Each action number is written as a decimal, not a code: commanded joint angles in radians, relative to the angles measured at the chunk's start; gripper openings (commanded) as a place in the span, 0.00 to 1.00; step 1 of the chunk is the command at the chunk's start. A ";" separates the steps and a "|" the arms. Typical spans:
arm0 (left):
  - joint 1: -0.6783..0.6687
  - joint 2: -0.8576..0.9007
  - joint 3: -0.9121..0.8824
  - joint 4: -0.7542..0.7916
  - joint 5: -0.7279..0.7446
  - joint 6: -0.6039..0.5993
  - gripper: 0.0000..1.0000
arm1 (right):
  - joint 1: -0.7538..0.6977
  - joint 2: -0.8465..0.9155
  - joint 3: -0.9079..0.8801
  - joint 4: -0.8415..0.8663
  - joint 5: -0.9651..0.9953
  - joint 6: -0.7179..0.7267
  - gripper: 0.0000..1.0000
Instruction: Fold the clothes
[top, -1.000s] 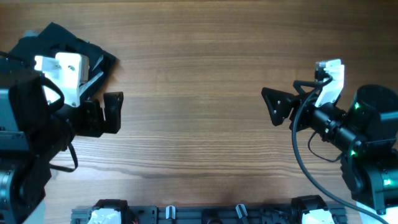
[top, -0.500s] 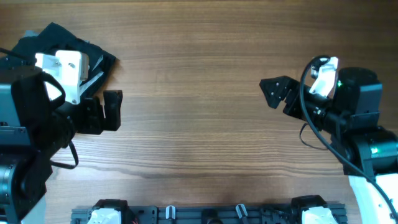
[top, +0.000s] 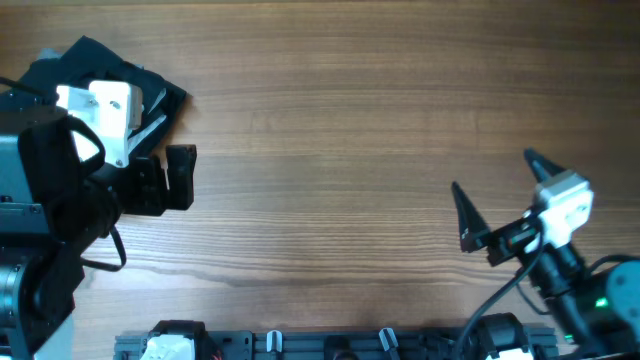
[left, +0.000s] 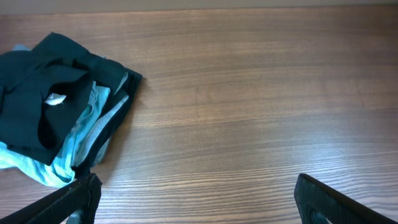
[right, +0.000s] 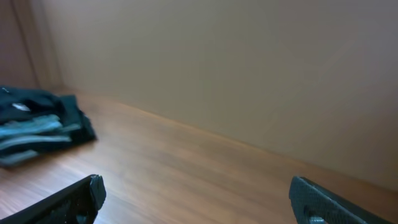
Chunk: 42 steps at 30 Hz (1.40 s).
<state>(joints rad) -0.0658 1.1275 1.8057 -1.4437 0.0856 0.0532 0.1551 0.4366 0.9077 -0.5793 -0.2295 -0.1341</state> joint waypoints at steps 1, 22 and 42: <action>-0.006 -0.001 0.002 0.002 -0.009 -0.013 1.00 | 0.005 -0.143 -0.218 0.054 0.050 -0.015 1.00; -0.006 -0.001 0.002 0.002 -0.009 -0.013 1.00 | 0.005 -0.433 -0.903 0.600 0.050 0.108 1.00; -0.006 -0.001 0.002 0.002 -0.009 -0.013 1.00 | 0.005 -0.426 -0.903 0.594 0.050 0.108 1.00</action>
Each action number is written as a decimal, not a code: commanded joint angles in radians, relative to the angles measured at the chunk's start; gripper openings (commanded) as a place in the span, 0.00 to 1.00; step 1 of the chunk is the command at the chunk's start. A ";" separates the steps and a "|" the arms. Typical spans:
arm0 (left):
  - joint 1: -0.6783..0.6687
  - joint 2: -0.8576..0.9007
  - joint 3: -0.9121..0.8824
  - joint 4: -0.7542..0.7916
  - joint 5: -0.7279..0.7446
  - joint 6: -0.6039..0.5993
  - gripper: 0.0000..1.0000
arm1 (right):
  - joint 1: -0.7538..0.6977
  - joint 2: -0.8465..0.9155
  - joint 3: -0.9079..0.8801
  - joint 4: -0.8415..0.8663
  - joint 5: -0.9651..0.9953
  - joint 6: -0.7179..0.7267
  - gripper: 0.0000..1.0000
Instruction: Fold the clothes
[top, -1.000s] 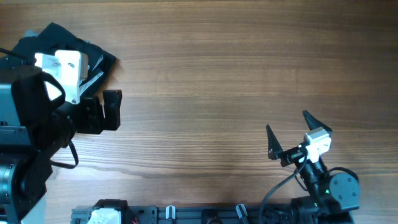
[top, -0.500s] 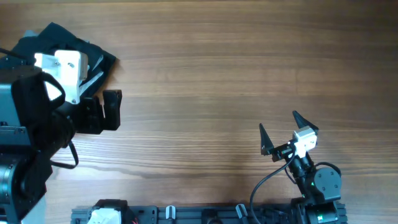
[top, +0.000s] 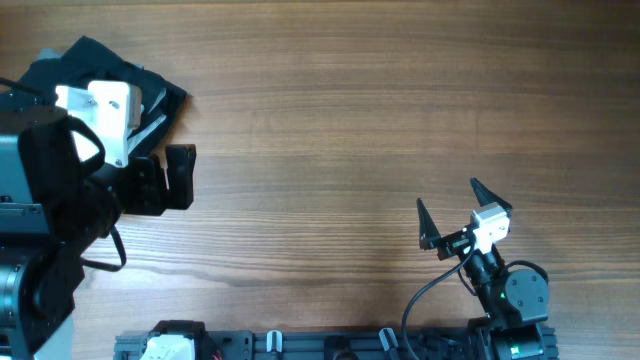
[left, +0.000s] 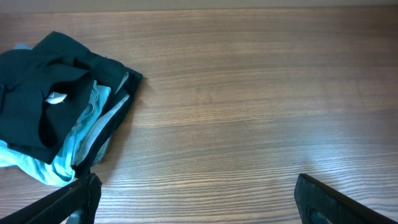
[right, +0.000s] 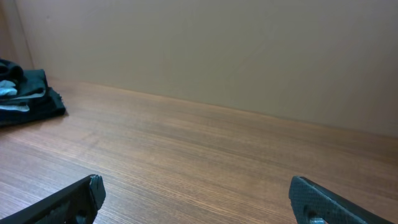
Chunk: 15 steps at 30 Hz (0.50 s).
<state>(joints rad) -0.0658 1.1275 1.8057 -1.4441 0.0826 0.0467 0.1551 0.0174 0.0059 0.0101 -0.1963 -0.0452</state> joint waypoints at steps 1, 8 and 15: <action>-0.006 -0.001 0.002 0.002 -0.006 -0.006 1.00 | 0.005 -0.007 -0.001 0.005 0.017 0.019 1.00; -0.013 -0.055 0.000 0.009 -0.107 -0.002 1.00 | 0.005 -0.007 -0.001 0.005 0.017 0.019 1.00; 0.019 -0.226 -0.143 0.255 -0.095 -0.003 1.00 | 0.005 -0.007 -0.001 0.005 0.017 0.019 1.00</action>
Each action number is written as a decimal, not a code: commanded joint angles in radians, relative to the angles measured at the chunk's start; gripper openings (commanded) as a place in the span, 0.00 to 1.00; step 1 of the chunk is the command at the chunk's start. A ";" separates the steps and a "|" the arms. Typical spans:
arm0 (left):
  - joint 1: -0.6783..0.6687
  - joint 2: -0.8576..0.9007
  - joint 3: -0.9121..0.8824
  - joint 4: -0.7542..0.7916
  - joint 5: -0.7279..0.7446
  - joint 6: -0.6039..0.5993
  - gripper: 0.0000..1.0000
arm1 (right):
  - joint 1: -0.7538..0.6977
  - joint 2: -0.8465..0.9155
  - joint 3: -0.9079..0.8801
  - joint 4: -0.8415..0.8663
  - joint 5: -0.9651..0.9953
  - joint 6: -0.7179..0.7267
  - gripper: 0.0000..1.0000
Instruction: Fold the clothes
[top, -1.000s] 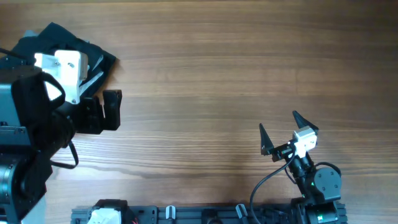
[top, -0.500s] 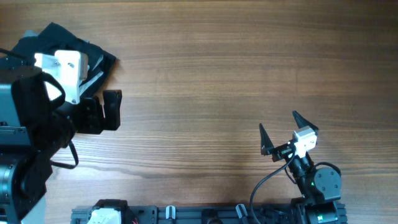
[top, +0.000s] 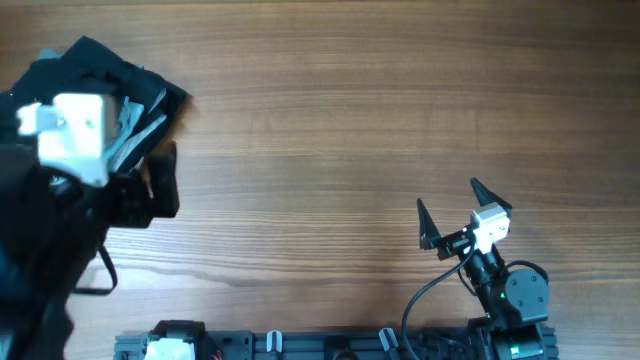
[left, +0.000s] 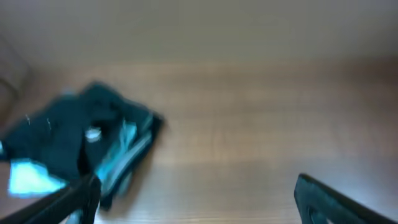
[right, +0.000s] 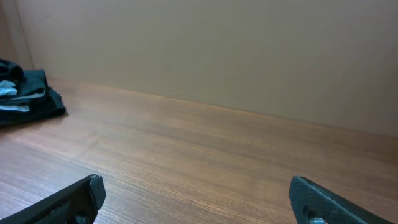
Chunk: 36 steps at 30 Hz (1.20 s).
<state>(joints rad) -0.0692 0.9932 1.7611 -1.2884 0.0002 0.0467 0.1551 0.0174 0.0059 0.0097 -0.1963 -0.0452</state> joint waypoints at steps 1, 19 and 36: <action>0.027 -0.116 -0.131 0.126 -0.013 -0.003 1.00 | 0.005 -0.007 -0.001 0.005 0.017 0.019 1.00; 0.035 -0.824 -1.086 0.658 0.006 -0.093 1.00 | 0.005 -0.007 -0.001 0.005 0.017 0.019 1.00; 0.041 -0.990 -1.722 1.226 0.006 -0.115 1.00 | 0.005 -0.007 -0.001 0.005 0.017 0.019 1.00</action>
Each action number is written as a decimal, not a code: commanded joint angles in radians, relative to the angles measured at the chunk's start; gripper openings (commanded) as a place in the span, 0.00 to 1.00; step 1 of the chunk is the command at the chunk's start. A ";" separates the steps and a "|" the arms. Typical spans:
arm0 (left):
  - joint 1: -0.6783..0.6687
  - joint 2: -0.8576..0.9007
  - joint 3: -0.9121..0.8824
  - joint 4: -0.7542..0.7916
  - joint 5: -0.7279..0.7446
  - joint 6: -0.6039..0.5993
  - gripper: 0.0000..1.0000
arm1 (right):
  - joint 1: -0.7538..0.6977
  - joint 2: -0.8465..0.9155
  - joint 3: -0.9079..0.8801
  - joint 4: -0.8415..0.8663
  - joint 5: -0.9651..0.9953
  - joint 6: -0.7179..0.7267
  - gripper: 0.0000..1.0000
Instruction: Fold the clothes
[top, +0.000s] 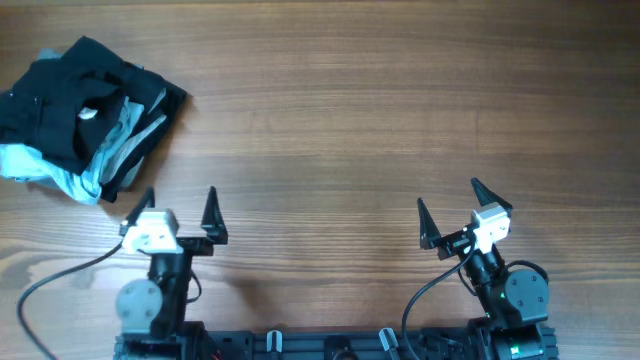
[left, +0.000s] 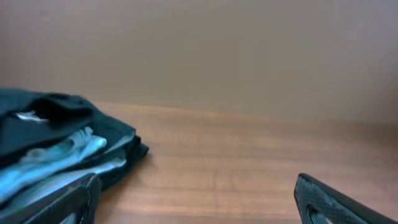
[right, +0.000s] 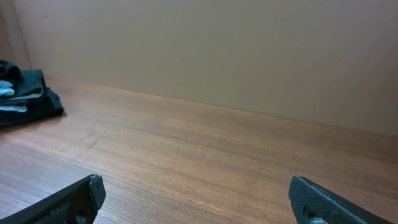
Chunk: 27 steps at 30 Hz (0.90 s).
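Note:
A stack of folded clothes (top: 85, 115), black on top with pale blue and grey layers, lies at the table's far left corner; it shows too in the left wrist view (left: 56, 146) and far off in the right wrist view (right: 25, 93). My left gripper (top: 180, 205) sits low at the near left edge, open and holding nothing, well short of the stack. Over at the near right edge my right gripper (top: 458, 202) is also open, with only bare wood between its fingers.
The wooden table (top: 350, 120) stretches between the two arms. A beige wall (right: 217, 50) rises behind its far edge. A black rail with clips (top: 330, 345) runs along the near edge.
My left gripper was beside the clothes stack, partly over it; now it is back at the near left edge, low and level, still open. The stack is fully uncovered. The right arm is unchanged.
At first my left gripper hung open by the folded stack and my right gripper was open at the right side. Then the right arm was down at the near edge. Later the left arm was shifting, and now it is also down at the near edge.

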<state>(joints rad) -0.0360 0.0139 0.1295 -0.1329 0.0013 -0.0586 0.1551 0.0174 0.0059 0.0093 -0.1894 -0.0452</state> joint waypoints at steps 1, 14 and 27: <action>0.008 -0.011 -0.119 0.095 0.005 -0.010 1.00 | 0.005 -0.007 -0.001 0.006 0.010 0.019 1.00; 0.008 -0.008 -0.124 0.061 0.005 -0.006 1.00 | 0.005 -0.007 -0.001 0.006 0.010 0.019 0.99; 0.008 -0.008 -0.124 0.061 0.005 -0.006 1.00 | 0.005 -0.007 -0.001 0.006 0.010 0.019 1.00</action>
<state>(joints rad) -0.0360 0.0135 0.0113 -0.0734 0.0010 -0.0589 0.1551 0.0174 0.0059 0.0093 -0.1894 -0.0452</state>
